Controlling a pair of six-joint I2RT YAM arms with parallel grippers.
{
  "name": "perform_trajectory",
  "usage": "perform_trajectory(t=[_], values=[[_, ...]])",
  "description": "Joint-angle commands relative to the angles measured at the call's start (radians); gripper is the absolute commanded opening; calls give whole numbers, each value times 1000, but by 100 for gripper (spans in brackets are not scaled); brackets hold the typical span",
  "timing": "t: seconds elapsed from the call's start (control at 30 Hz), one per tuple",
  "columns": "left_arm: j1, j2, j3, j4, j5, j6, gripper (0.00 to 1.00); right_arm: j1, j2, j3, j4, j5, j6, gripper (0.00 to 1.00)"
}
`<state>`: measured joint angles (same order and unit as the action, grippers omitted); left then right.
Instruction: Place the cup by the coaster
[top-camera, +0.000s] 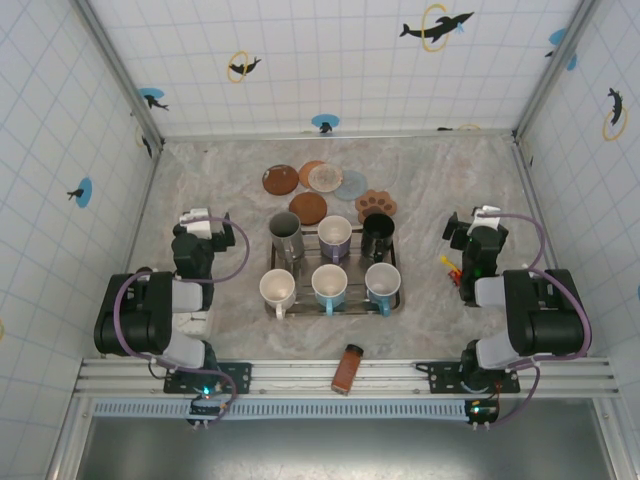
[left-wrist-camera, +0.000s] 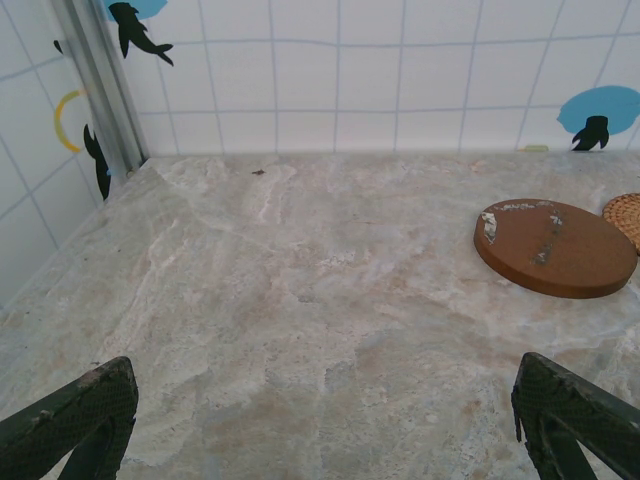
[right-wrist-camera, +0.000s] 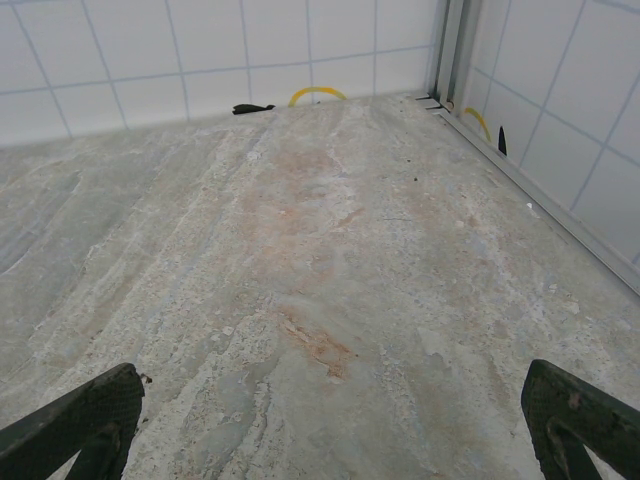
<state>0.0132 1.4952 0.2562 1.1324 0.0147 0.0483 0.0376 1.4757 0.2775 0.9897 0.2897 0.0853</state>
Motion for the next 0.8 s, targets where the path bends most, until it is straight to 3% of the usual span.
perform_trajectory(t=[0.0,0.1,0.2,0.33,0.47,0.63,0.77], values=[[-4,12,5,34,1,-16,97,1,-9,43,8,8,-14,100],[-4,2,13,55,-25,-32,97,4,-56,131,-186,32,-6,100],[-4,-97,142,-278,-85,-49,96,10,-115,227,-436,49,-8,100],[-5,-184,263,-499,-25,-33,91,56,-222,272,-576,41,-24,100],[-7,-246,385,-699,61,-91,94,119,-298,391,-799,30,-15,99],[-44,-253,518,-864,169,-166,91,197,-255,600,-1077,-20,1,92],[-100,-227,587,-902,254,-196,91,216,-130,795,-1238,-184,44,89]])
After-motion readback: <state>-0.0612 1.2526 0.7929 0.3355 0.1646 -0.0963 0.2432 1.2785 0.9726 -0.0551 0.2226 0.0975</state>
